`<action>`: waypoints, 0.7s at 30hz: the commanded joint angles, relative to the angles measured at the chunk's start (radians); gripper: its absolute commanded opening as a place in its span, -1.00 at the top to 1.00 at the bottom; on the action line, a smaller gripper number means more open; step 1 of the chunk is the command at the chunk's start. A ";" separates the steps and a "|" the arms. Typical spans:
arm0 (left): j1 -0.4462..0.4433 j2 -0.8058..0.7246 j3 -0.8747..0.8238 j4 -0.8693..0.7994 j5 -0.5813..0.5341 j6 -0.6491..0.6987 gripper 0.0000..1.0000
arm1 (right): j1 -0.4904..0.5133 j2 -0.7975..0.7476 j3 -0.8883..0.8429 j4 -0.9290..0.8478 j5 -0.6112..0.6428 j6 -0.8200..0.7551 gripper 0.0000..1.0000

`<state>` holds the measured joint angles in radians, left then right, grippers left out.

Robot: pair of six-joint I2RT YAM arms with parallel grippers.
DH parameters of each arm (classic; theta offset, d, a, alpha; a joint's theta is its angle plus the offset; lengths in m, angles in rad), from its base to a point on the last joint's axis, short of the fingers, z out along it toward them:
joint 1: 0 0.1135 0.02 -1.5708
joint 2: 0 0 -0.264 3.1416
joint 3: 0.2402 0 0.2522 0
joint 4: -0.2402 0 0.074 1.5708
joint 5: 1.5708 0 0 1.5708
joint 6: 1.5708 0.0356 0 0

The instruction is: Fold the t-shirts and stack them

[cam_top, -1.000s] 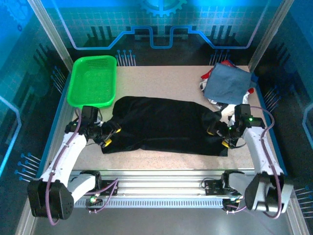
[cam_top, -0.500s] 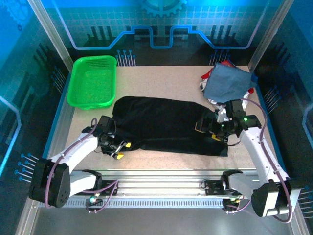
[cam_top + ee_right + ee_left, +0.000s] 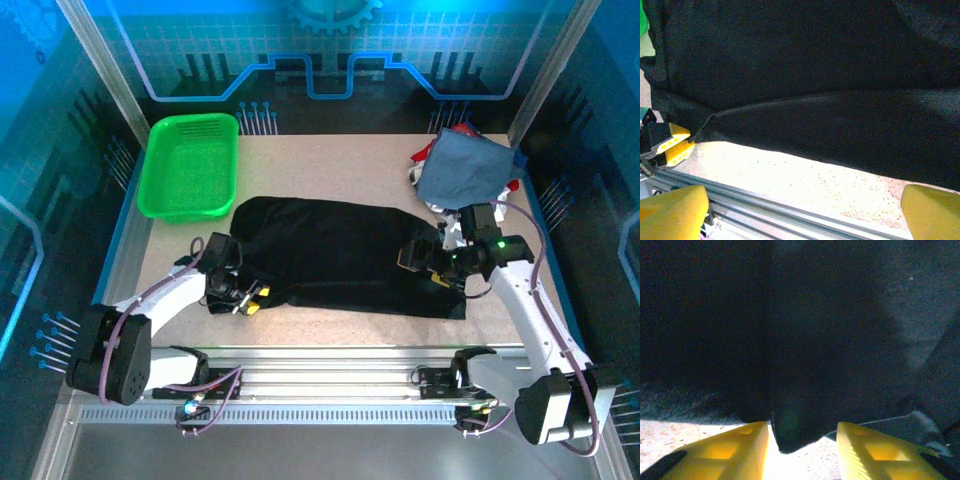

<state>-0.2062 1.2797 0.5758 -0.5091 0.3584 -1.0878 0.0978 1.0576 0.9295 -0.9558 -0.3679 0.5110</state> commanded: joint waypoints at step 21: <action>-0.006 0.203 0.293 -0.074 -0.037 0.188 1.00 | 0.017 0.003 -0.034 0.061 -0.024 0.001 -1.00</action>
<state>-0.2070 1.4204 0.7918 -0.5362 0.3340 -0.9916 0.0982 1.0534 0.9089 -0.9077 -0.3729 0.5121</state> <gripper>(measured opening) 0.053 0.997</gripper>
